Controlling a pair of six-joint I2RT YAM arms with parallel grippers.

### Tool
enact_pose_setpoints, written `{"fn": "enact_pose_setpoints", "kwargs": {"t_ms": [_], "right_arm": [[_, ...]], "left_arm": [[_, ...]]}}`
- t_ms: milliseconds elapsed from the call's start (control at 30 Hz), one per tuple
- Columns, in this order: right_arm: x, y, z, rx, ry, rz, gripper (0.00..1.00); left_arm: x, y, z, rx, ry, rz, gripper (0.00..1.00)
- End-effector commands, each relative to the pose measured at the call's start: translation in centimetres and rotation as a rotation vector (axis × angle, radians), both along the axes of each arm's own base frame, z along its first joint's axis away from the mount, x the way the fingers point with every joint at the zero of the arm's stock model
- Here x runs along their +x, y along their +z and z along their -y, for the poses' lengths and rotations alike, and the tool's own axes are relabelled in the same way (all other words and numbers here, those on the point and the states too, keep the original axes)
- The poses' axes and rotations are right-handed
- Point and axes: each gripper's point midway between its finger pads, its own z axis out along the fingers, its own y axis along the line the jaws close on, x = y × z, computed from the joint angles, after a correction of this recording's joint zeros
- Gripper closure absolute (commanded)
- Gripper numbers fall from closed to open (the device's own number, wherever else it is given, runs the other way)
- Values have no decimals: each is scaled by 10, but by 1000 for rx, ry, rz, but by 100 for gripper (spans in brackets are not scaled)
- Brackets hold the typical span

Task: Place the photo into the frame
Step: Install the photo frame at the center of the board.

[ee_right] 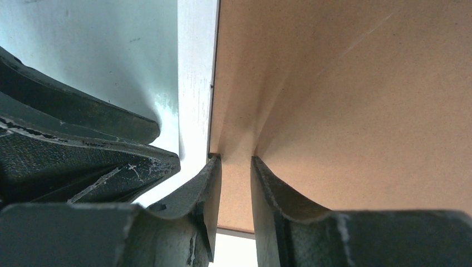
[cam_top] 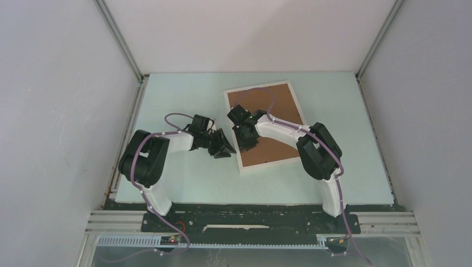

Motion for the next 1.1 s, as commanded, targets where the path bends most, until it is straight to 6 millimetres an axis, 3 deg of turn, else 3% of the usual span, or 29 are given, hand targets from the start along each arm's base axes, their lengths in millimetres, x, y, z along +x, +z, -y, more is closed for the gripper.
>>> {"fn": "enact_pose_setpoints", "kwargs": {"t_ms": [0, 267, 833, 1067], "right_arm": [[-10, -26, 12, -73, 1, -56, 64], [-18, -30, 11, 96, -43, -188, 64], [-13, -42, 27, -198, -38, -53, 64], [-21, -75, 51, -420, -30, -62, 65]], "left_arm": [[10, 7, 4, 0, -14, 54, 54], [8, 8, 3, 1, -17, 55, 54], [5, 6, 2, 5, -21, 55, 54], [3, 7, 0, 6, -20, 59, 54]]}}
